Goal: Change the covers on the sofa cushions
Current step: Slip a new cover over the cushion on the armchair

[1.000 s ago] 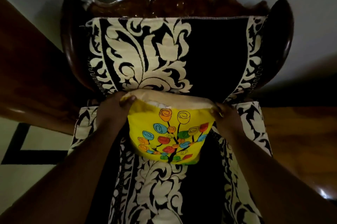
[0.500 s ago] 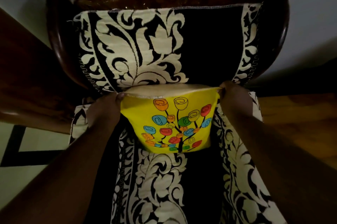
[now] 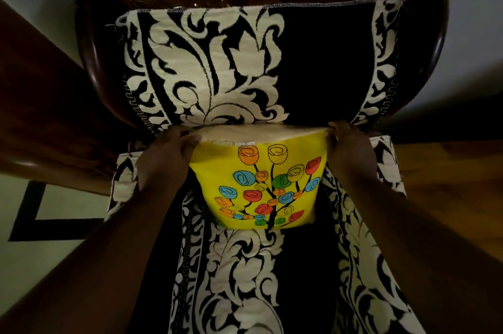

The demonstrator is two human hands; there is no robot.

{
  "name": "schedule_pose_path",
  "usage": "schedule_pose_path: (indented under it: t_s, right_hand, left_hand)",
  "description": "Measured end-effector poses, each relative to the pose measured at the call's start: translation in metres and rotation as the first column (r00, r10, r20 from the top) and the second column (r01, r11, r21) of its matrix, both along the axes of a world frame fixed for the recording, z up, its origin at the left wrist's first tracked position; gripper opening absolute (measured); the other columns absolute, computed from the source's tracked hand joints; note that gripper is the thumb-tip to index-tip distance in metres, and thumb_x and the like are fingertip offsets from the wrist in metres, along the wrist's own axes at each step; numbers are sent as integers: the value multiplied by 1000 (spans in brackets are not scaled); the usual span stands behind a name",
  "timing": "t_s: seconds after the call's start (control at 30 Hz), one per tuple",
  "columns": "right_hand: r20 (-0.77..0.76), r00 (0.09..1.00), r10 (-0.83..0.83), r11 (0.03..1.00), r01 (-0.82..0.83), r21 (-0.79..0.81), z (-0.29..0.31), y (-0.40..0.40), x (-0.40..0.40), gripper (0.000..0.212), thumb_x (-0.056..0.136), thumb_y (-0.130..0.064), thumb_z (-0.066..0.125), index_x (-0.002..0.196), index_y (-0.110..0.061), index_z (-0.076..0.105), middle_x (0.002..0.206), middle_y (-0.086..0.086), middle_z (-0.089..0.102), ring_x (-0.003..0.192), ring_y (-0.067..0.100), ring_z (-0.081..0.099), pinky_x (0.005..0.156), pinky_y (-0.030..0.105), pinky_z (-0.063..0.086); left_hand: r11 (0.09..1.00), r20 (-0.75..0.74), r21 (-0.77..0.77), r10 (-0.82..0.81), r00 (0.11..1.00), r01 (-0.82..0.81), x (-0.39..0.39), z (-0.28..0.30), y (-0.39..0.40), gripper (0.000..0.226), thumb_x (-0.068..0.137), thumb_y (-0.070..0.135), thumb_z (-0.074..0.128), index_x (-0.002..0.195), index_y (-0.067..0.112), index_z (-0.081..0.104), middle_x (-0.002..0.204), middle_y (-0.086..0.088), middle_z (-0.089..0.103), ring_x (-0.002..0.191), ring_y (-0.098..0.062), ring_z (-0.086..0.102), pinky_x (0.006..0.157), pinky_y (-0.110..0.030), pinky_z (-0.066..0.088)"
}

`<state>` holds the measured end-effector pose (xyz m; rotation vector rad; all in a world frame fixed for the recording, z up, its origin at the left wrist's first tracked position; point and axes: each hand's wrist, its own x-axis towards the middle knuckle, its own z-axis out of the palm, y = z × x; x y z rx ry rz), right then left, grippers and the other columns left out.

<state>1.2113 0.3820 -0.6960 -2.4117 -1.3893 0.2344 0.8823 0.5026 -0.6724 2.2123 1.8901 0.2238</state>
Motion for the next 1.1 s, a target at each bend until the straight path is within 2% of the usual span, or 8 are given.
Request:
schedule_pose_path:
  t_s: [0.1, 0.2, 0.37, 0.53, 0.67, 0.8, 1.0, 1.1]
  right_hand:
    - [23, 997, 78, 994, -76, -83, 2, -1, -1, 32, 99, -25, 57, 131, -21, 58, 117, 14, 67, 107, 37, 61, 82, 44, 55]
    - [7, 999, 45, 994, -44, -102, 11, 1, 5, 19, 98, -20, 57, 113, -20, 68, 103, 12, 71, 95, 35, 67, 75, 42, 55]
    - [11, 1000, -17, 997, 18, -76, 15, 4, 0, 15, 101, -19, 52, 105, -19, 67, 92, 9, 70, 84, 29, 68, 75, 46, 57]
    - [-51, 997, -62, 995, 57, -83, 6, 3, 0, 18, 100, -19, 52, 108, -17, 68, 97, 10, 69, 89, 29, 65, 71, 33, 44]
    - [-167, 981, -100, 991, 84, -100, 9, 0, -7, 25, 102, -26, 55, 125, -17, 63, 115, 10, 68, 101, 27, 66, 79, 32, 49]
    - [-536, 825, -180, 982, 180, -53, 37, -16, -32, 55, 98, -39, 62, 148, -25, 44, 143, 8, 55, 122, 28, 60, 98, 45, 53]
    - [-869, 469, -159, 951, 308, -8, 96, -82, -67, 77, 78, -83, 60, 141, -42, 48, 148, -2, 54, 133, 23, 54, 106, 58, 46]
    - [-918, 391, -66, 954, 294, 57, 128, -124, -75, 85, 70, -91, 59, 132, -34, 54, 141, -5, 56, 129, 20, 54, 108, 49, 43]
  left_hand:
    - [986, -43, -60, -156, 987, 154, -9, -5, 4, 49, 95, 56, 57, 135, 28, 60, 129, -11, 66, 114, -38, 62, 84, -45, 50]
    - [975, -218, 25, -210, 953, 221, -14, -3, 11, 32, 99, 44, 56, 119, 22, 69, 106, -16, 73, 92, -40, 69, 75, -42, 50]
    - [992, -277, 22, -116, 954, 127, -5, 0, 14, 33, 104, 43, 48, 110, 17, 68, 102, -17, 71, 91, -40, 69, 71, -39, 46]
    - [992, -272, -4, -123, 954, 126, -4, -7, 12, 35, 105, 44, 44, 113, 17, 65, 108, -16, 69, 100, -40, 65, 78, -42, 47]
    - [984, -5, -161, -82, 997, 80, -5, -11, 11, 44, 102, 47, 49, 132, 17, 58, 129, -17, 62, 118, -39, 58, 92, -44, 46]
    - [945, 344, -321, 53, 938, 64, 0, 16, -15, 83, 94, 54, 60, 159, 17, 26, 162, -12, 29, 146, -29, 32, 116, -43, 32]
    - [882, 648, -472, 347, 678, 0, 10, 120, -106, 72, 96, 62, 45, 157, 27, 32, 165, -1, 26, 150, -22, 28, 116, -34, 25]
    - [885, 719, -464, 363, 593, 20, 8, 176, -163, 82, 90, 75, 40, 155, 26, 37, 162, -2, 33, 148, -23, 32, 117, -34, 27]
